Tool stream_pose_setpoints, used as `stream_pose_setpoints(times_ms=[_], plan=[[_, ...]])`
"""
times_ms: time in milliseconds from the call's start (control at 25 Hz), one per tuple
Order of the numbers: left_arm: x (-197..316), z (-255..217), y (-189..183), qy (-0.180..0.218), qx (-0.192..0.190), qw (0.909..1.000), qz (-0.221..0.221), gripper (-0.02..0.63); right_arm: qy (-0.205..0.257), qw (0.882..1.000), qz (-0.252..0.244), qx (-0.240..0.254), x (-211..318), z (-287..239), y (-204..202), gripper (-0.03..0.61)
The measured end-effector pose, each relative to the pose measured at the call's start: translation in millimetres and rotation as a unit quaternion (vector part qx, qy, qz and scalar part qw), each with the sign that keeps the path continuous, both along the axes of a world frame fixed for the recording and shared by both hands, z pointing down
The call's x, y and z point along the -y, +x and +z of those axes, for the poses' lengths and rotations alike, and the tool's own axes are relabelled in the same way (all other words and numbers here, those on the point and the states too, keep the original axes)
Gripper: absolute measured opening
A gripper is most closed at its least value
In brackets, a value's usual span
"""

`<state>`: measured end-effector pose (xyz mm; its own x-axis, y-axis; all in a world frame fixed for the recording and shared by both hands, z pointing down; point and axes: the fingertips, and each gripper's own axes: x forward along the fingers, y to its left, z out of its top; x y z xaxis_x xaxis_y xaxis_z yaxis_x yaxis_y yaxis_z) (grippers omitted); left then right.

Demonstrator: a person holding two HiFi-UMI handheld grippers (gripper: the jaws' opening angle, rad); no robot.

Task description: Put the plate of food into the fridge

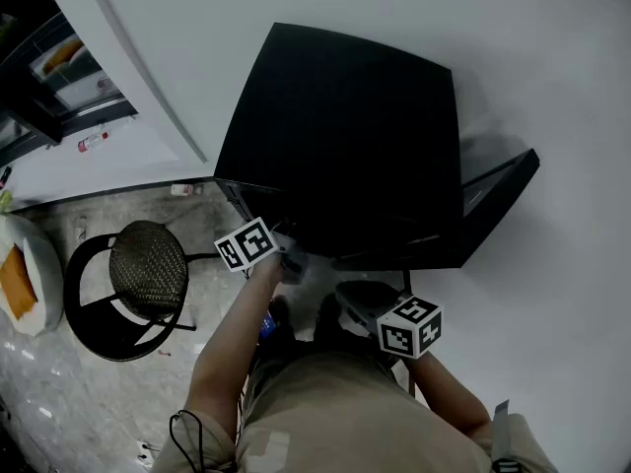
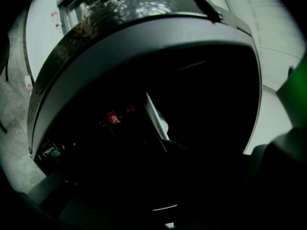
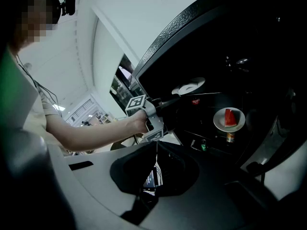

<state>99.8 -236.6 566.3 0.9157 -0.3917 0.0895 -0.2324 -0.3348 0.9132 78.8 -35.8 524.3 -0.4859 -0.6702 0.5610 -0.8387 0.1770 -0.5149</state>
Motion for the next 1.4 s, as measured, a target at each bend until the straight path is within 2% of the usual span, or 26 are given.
stream_pose_setpoints(times_ms=[920, 1160, 1400], plan=[[21, -1, -6, 0.007, 0.013, 0.9998, -0.016, 0.143, 0.000, 1.000, 0.001, 0.003, 5, -2, -1, 0.021], [9, -8, -12, 0.025, 0.013, 0.9996, 0.002, 0.146, 0.003, 1.000, -0.004, 0.004, 8, -1, -4, 0.022], [-15, -12, -22, 0.061, 0.032, 0.9964, 0.050, 0.146, 0.011, 1.000, -0.021, 0.001, 14, -5, -13, 0.021]])
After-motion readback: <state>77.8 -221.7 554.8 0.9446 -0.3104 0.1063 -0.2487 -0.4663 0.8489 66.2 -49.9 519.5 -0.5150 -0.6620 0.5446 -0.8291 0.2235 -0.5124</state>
